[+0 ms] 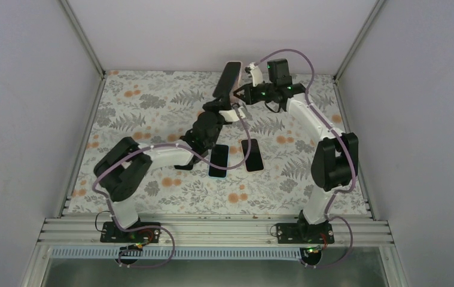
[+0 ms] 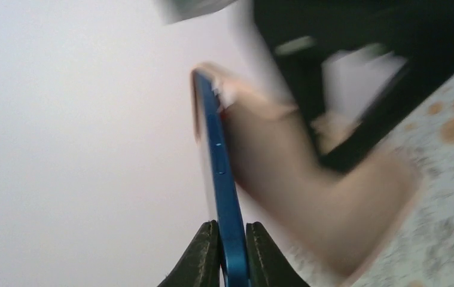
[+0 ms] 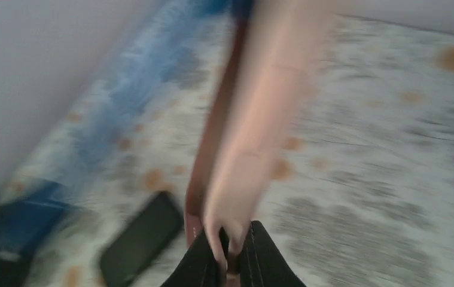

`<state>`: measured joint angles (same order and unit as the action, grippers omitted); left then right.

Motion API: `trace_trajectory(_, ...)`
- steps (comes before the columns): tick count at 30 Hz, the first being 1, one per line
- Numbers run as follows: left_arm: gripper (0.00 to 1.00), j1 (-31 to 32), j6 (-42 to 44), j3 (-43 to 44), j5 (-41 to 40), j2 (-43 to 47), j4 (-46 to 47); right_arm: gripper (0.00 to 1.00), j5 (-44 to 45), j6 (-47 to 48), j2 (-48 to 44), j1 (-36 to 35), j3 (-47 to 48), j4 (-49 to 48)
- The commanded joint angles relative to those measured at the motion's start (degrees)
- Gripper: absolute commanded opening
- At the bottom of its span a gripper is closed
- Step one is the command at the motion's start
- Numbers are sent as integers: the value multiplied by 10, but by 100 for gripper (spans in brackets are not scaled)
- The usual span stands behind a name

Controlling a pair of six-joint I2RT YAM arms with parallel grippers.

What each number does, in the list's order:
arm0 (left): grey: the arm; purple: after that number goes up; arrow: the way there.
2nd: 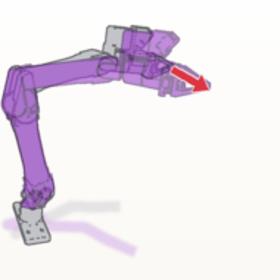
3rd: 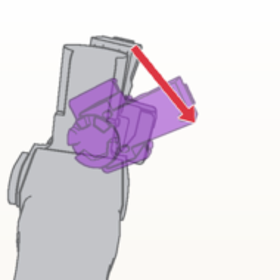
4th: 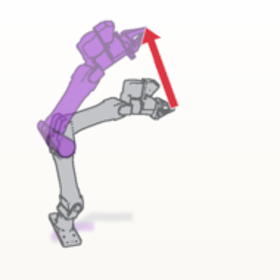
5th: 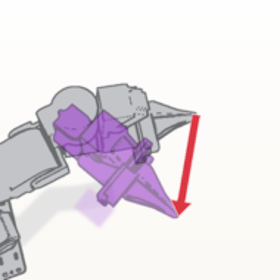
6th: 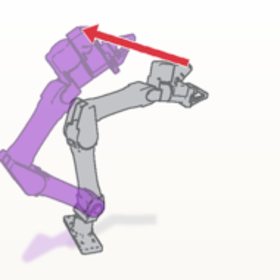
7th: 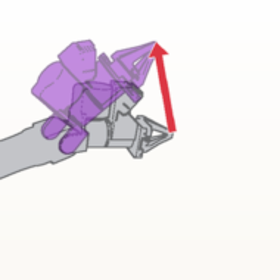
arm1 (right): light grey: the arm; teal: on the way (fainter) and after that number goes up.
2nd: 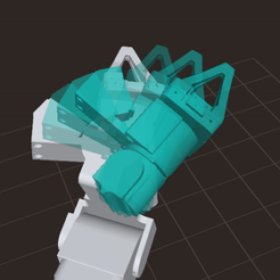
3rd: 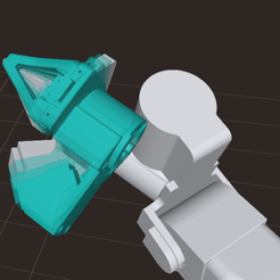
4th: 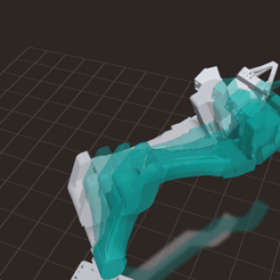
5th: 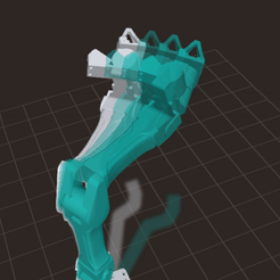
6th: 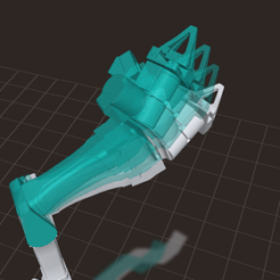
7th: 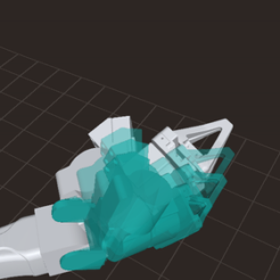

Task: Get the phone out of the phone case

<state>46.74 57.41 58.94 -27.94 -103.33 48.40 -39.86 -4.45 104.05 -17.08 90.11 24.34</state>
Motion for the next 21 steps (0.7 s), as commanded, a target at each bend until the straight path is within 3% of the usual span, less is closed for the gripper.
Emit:
trace_trajectory(1,2,-22,35,-34,-40,105,-10,3,277,137,19,65,23,29)
trace_trajectory(7,2,-32,31,-87,-28,184,-74,3,327,176,6,66,-2,22)
trace_trajectory(12,2,-57,84,-159,-71,207,-64,4,267,180,-3,78,-3,79)
trace_trajectory(18,2,-166,132,-272,-82,263,-43,3,194,207,-35,104,-38,163)
trace_trajectory(21,3,-234,130,-325,-39,318,-75,3,199,226,-55,125,-69,179)
